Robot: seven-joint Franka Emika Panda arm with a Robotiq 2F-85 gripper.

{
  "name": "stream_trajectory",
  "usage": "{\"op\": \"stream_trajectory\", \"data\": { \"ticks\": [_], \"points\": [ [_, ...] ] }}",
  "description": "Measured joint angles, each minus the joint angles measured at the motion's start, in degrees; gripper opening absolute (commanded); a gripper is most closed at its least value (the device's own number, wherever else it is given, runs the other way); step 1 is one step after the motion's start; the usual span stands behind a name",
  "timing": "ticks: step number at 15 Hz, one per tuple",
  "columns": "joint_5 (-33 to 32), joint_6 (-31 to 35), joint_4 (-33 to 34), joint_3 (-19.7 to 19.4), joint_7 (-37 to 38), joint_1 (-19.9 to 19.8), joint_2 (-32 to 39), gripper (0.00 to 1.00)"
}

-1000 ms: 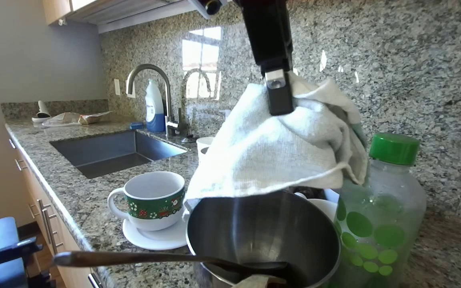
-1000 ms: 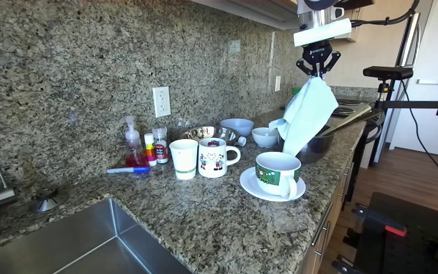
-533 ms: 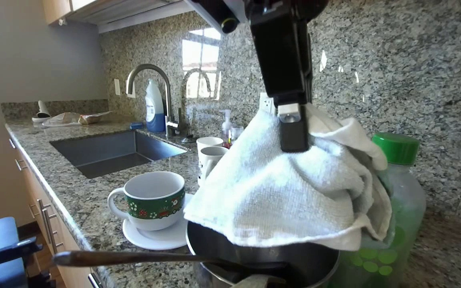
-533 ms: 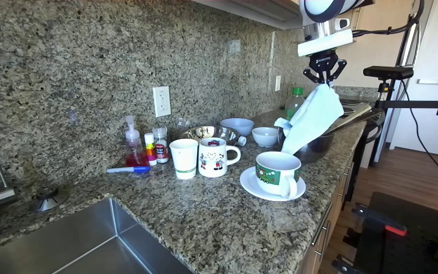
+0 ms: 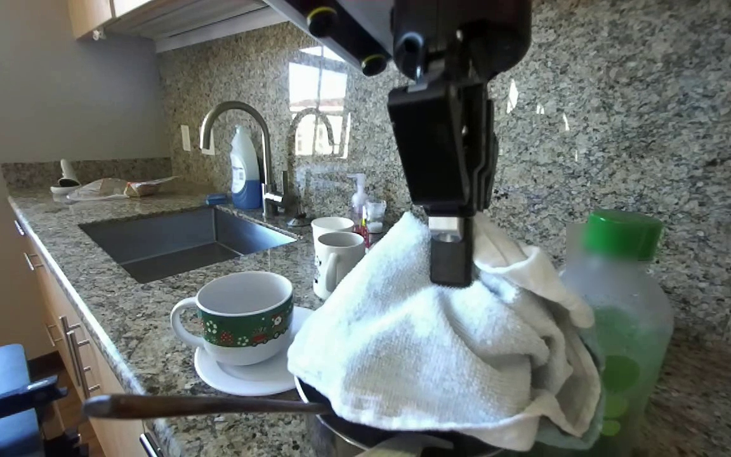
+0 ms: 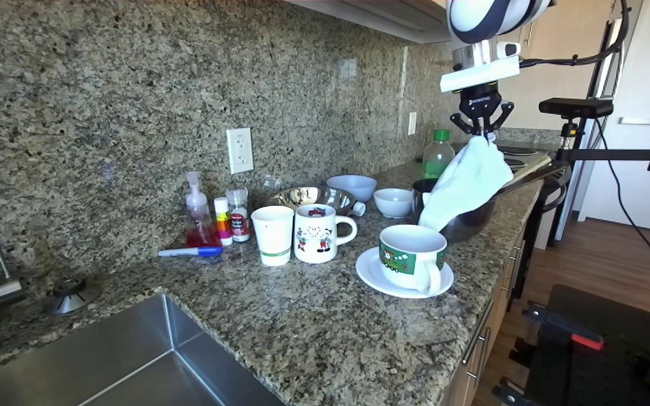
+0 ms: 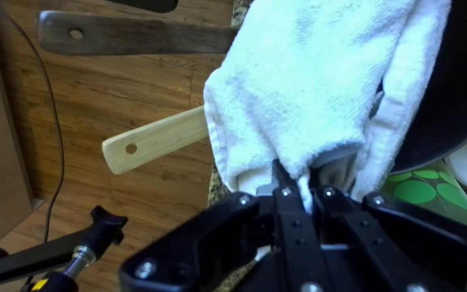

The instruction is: Use the towel to wipe the inside of the mug on the plate, then put it in the silver bowl next to the plate

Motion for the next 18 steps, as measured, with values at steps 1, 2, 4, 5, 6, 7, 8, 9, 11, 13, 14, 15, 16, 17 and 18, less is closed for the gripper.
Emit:
{"op": "stream_trajectory", "data": {
  "ticks": [1, 2, 4, 5, 6, 7, 8, 9, 11, 13, 14, 15, 16, 17, 18],
  "points": [
    [1.1, 0.4, 0.0, 0.0, -0.1, 0.0, 0.3, 0.05],
    [2.1, 0.8, 0.0, 0.0, -0.1, 0.0, 0.5, 0.05],
    [4.1, 1.2, 0.0, 0.0, -0.2, 0.1, 0.9, 0.05],
    [4.9, 1.4, 0.0, -0.1, -0.3, 0.1, 1.2, 0.05],
    [5.6, 1.7, 0.0, -0.1, -0.3, 0.1, 1.6, 0.05],
    [6.2, 2.0, 0.0, -0.2, -0.3, 0.1, 2.0, 0.05],
    [6.7, 2.4, -0.1, -0.3, -0.3, 0.1, 2.6, 0.05],
    [7.1, 2.9, -0.3, -0.5, -0.4, 0.1, 3.3, 0.05],
    [7.7, 4.0, -0.6, -1.1, -1.5, 0.1, 4.6, 0.05],
    [7.7, 5.3, -1.1, -1.6, -2.6, 0.1, 5.7, 0.05],
    [7.7, 5.6, -1.3, -1.7, -3.3, 0.1, 6.1, 0.05],
    [7.8, 6.0, -1.7, -1.8, -3.8, 0.1, 6.3, 0.05],
    [7.9, 6.3, -2.1, -1.8, -4.5, 0.1, 6.5, 0.05],
    [8.0, 6.5, -2.5, -1.8, -5.1, 0.2, 6.5, 0.05],
    [8.6, 6.8, -2.9, -1.8, -6.0, 0.3, 6.6, 0.05]
  ]
}}
